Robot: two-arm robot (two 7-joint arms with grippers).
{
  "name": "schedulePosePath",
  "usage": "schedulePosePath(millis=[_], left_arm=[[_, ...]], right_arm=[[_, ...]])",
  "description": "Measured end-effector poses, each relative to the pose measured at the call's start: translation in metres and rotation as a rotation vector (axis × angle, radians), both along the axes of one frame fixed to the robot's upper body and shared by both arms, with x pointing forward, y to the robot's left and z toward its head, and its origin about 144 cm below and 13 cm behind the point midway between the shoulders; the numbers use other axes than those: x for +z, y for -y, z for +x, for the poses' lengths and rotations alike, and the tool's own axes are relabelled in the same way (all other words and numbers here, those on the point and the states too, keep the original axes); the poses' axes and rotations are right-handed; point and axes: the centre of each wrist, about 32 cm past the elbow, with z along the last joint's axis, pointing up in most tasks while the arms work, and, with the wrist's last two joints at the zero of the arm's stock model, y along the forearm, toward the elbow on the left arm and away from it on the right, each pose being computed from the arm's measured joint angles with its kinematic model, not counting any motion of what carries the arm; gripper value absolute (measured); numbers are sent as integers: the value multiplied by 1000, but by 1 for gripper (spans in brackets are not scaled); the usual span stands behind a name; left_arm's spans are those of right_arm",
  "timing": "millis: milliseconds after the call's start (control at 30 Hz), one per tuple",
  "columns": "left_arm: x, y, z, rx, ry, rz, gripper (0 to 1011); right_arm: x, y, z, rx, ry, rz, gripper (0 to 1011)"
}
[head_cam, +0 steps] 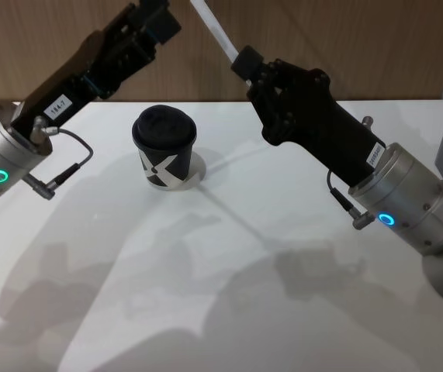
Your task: Pick up the straw with one hand, pass it to the other hand, and insert it into the cup.
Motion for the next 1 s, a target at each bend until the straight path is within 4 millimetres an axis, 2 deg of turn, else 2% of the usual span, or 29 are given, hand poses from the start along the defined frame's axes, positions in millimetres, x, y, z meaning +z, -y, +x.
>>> schedulePosePath(millis=[533, 1000], left_arm=[[-2, 3, 3, 8, -25, -40, 1003], [2, 14, 13, -20, -64, -45, 1003]], right_arm=[[0, 0, 0, 0, 0, 0, 9], [0, 0, 0, 0, 0, 0, 9]])
